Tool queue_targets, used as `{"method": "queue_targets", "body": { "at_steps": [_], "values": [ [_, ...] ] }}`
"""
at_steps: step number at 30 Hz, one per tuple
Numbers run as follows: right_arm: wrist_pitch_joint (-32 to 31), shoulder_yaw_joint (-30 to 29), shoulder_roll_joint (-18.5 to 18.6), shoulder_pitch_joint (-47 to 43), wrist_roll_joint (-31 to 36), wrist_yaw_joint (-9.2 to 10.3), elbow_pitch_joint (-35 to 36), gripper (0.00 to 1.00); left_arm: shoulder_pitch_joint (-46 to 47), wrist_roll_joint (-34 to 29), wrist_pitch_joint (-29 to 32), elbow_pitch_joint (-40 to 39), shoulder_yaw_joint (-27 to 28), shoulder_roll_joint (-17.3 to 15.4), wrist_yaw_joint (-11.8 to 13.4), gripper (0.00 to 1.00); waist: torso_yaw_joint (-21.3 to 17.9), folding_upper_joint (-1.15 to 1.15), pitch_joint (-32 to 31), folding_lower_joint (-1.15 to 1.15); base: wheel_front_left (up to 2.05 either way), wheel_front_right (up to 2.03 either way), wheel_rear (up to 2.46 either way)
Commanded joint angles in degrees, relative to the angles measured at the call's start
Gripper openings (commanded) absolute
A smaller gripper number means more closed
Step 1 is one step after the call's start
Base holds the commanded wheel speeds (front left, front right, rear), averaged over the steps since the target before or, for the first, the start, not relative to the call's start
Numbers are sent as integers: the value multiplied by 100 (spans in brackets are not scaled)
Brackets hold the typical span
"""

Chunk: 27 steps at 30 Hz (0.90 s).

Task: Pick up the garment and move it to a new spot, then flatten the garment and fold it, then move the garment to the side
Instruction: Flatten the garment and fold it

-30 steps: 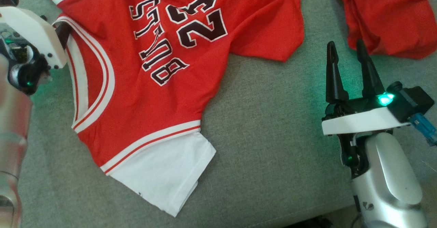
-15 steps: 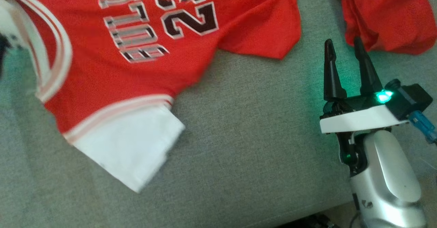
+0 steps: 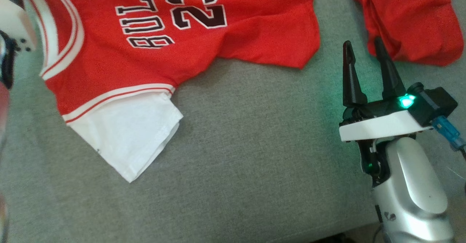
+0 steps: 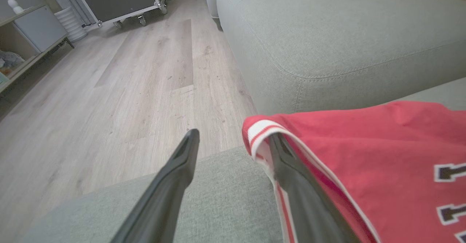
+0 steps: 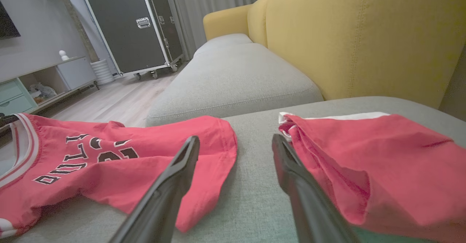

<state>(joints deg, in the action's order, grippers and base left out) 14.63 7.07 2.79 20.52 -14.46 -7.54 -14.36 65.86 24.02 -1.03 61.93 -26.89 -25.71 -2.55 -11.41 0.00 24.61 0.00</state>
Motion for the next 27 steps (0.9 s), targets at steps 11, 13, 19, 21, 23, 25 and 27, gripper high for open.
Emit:
{"method": "queue_targets", "body": {
  "at_steps": [11, 13, 19, 21, 23, 25, 27],
  "values": [
    [37, -173, 9, -357, 335, 5, -63, 100, -860, 411, -1225, -157, 238, 301, -257, 100, 750, 0, -1204, 0, 0, 0, 0],
    [37, -214, 9, -450, 399, 5, -115, 100, -1171, 471, -1317, -310, 273, 392, -263, 100, 861, 0, -1410, 0, 0, 0, 0],
    [37, -335, 9, -689, 473, 5, -208, 100, -2135, 579, -1390, -957, 419, 609, -126, 100, 1074, 0, -1821, 0, 0, 0, 0],
    [37, -340, 9, -794, 515, 5, -252, 100, -2591, 500, -1393, -1480, 502, 691, 55, 100, 1136, 0, -1938, 0, 0, 0, 0],
    [37, -354, 9, -888, 551, 5, -286, 100, -3122, 471, -1395, -2015, 649, 816, 243, 100, 1190, 0, -2039, 0, 0, 0, 0],
    [37, -391, 9, -966, 577, 5, -303, 100, -3643, 426, -1395, -2546, 813, 954, 421, 100, 1238, 0, -2119, 0, 0, 0, 0],
    [37, -425, 9, -1041, 591, 5, -316, 100, -4146, 407, -1396, -3015, 989, 1119, 564, 100, 1271, 0, -2188, 0, 0, 0, 0]
  ]
}}
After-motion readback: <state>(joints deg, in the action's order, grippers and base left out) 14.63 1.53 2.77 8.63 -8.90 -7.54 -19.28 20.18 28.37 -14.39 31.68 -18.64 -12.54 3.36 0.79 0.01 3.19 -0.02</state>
